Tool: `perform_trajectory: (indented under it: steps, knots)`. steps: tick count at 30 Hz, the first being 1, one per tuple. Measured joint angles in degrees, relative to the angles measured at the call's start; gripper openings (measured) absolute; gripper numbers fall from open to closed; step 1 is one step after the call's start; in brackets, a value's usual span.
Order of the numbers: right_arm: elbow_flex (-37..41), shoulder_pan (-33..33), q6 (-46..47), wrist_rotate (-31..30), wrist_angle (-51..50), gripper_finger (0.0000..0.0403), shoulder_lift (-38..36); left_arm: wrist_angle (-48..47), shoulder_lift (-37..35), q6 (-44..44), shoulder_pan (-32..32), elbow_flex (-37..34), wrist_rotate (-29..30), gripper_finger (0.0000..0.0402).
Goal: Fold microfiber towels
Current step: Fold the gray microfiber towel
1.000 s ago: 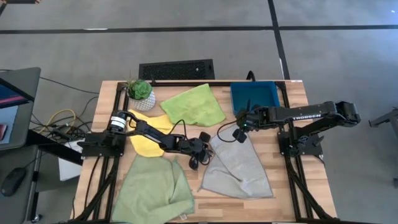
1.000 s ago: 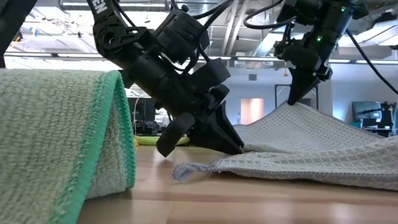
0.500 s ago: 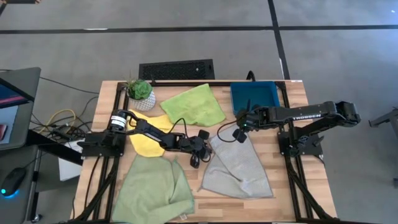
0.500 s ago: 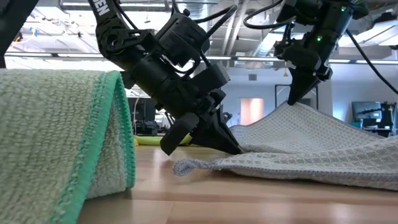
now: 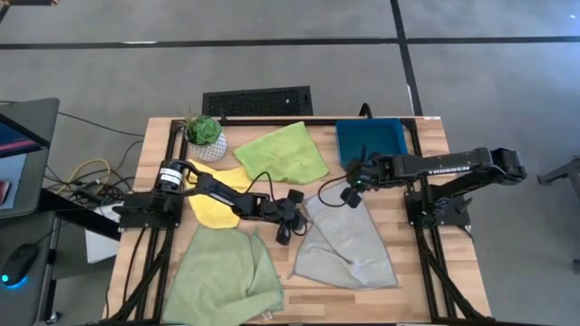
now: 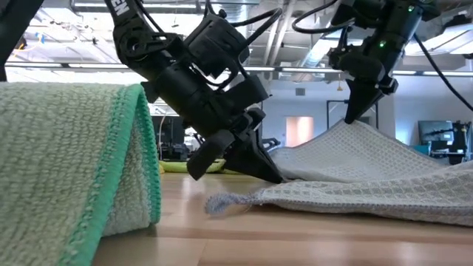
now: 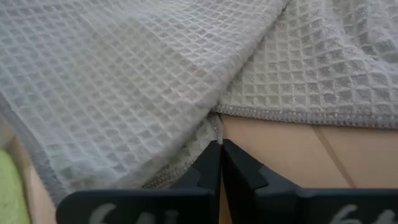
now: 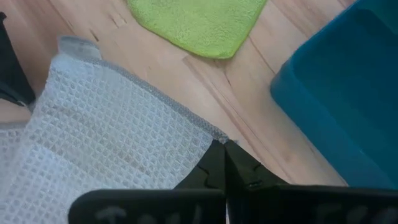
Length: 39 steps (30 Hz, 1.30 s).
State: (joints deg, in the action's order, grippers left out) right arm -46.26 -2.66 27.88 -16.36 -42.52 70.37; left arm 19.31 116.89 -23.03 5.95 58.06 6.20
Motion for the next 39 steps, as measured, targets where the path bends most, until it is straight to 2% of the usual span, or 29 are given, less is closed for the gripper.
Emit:
perform_trajectory:
  steps: [11,18,24,31,36,39]
  knots:
    - [-0.1,0.0,0.6,-0.1,-1.7,0.0008,-8.1,-15.7,-10.2,0.4,0.2,-0.1,8.4,0.0000]
    - [-0.1,0.0,0.5,-0.1,-1.9,0.0008,-13.5,-22.5,-17.7,0.7,0.2,-0.1,13.3,0.0000]
    - [0.0,0.0,-1.2,-1.5,-2.0,0.0008,-16.9,-32.4,-24.8,0.5,0.2,-0.1,23.0,0.0000]
    - [-1.4,0.0,-2.9,-7.8,-3.1,0.0006,-18.3,-35.9,-32.0,0.9,-0.6,-0.1,27.2,0.0000]
    - [-4.1,0.0,-4.6,-9.3,-2.9,0.0003,-17.9,-35.6,-35.0,-0.3,-0.7,-0.1,33.7,0.0000]
    - [-4.6,0.0,-5.7,-9.3,-2.9,0.0005,-17.9,-35.5,-35.7,-0.3,-0.7,-0.1,34.2,0.0000]
